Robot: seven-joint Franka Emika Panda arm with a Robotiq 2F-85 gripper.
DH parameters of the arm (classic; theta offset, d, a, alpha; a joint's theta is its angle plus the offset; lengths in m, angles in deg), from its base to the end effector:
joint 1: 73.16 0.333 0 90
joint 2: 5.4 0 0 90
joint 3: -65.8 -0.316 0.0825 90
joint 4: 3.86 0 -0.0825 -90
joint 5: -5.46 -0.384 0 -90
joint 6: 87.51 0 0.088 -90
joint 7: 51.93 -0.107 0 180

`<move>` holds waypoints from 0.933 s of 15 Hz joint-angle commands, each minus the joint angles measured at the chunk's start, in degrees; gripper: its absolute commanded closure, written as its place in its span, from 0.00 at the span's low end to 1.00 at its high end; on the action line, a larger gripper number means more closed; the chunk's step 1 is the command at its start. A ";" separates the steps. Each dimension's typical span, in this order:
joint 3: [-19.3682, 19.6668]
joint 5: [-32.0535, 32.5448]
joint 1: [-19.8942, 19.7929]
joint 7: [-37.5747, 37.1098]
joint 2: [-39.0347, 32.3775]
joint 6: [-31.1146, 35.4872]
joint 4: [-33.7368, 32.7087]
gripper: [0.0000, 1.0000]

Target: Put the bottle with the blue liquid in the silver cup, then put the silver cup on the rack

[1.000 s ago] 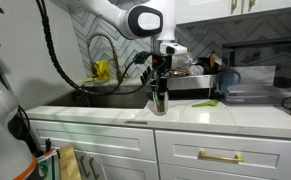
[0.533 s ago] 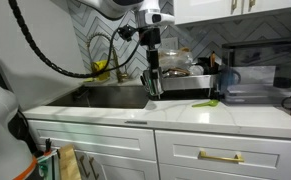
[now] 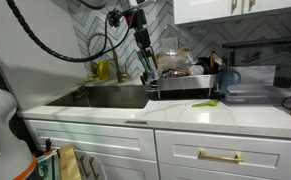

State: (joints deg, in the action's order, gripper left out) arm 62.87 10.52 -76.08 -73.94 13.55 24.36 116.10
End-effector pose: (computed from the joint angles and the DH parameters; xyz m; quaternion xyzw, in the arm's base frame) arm 0.4748 -0.0030 0.5779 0.9782 -0.1780 0.1021 0.0318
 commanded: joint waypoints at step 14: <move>-0.49 -10.49 4.22 9.39 -13.03 19.22 -0.98 0.50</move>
State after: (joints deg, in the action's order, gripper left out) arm 61.66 2.85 -72.73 -67.35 2.34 41.72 115.81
